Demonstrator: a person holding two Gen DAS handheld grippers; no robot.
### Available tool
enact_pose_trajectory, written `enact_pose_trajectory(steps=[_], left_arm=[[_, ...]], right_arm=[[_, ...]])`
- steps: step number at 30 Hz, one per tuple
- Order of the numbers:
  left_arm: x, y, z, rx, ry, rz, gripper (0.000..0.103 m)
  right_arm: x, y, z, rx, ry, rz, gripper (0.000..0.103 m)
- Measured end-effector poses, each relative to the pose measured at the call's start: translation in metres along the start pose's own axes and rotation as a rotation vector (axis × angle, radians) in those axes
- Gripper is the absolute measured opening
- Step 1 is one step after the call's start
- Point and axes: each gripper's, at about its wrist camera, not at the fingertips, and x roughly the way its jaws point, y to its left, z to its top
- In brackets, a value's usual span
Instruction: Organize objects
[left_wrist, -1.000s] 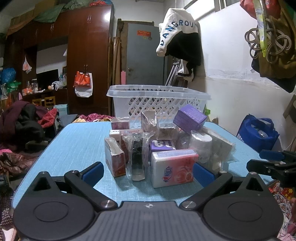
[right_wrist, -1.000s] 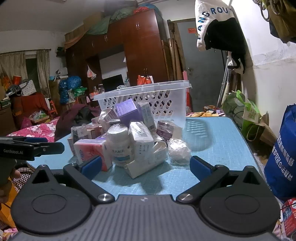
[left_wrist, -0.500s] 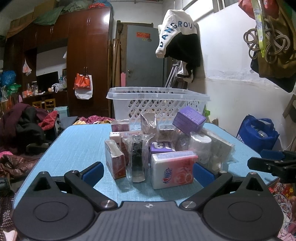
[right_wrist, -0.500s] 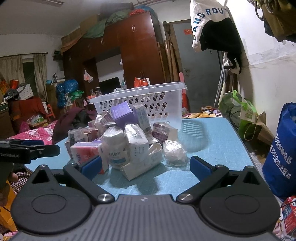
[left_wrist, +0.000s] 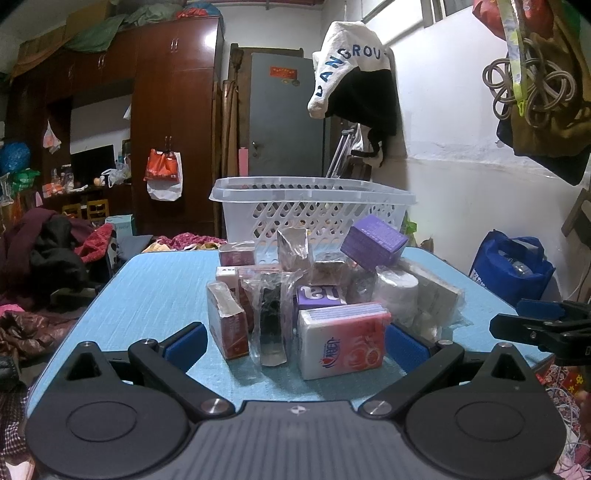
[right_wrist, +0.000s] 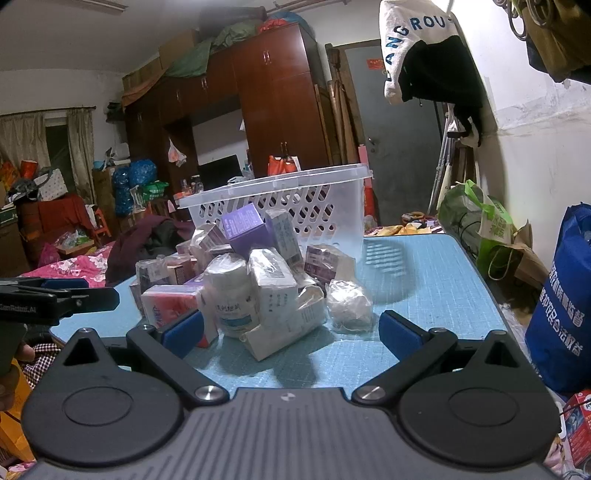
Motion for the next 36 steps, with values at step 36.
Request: enact_pose_trajectory(steps=[36], left_arm=[[0.0063,-0.0037,-0.008,0.051,-0.018,0.046,0.103]], right_arm=[[-0.0011,0.0041,0.0001,-0.012,-0.048,-0.017,0.103]])
